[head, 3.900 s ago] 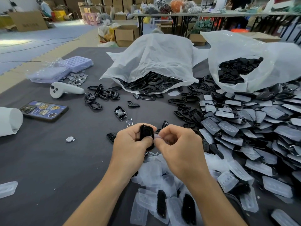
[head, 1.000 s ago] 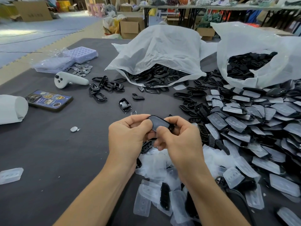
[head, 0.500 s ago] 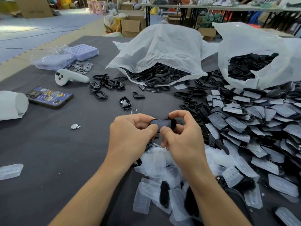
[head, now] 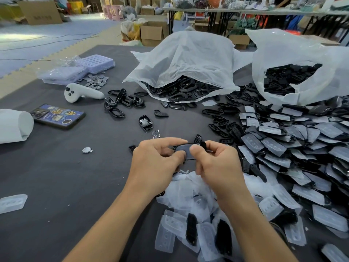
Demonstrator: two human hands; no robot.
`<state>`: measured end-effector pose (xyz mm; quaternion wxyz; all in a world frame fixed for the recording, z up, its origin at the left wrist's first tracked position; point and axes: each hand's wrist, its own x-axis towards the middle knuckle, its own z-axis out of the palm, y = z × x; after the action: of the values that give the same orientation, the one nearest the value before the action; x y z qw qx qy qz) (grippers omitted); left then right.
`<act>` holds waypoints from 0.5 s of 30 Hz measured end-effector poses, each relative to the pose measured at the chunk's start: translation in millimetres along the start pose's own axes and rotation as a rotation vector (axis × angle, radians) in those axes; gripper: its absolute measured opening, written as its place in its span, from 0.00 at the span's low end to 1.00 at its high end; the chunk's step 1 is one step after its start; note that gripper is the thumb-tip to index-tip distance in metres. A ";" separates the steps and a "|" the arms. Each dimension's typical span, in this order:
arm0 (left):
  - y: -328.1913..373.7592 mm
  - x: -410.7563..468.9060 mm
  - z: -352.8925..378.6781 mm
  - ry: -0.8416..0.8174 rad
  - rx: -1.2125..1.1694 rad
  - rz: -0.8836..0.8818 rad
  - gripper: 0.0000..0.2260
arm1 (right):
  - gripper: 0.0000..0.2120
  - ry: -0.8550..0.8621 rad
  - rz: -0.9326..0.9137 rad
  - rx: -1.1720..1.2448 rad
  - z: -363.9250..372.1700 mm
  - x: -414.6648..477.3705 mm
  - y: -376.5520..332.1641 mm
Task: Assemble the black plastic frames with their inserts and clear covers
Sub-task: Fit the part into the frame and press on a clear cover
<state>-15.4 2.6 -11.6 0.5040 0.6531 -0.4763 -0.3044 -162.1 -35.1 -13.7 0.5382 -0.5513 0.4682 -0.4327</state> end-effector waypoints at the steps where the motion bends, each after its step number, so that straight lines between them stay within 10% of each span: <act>1: -0.4 0.5 -0.1 -0.020 -0.037 -0.015 0.14 | 0.18 0.017 -0.025 -0.039 1.2 0.8 0.3; 15: -1.5 0.9 -4.3 0.022 -0.012 0.015 0.11 | 0.13 -0.063 0.021 0.031 3.7 3.1 1.9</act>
<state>-10.9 3.4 -11.7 0.5154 0.6497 -0.4739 -0.2960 -158.0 -37.5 -15.9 0.5656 -0.5512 0.4499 -0.4169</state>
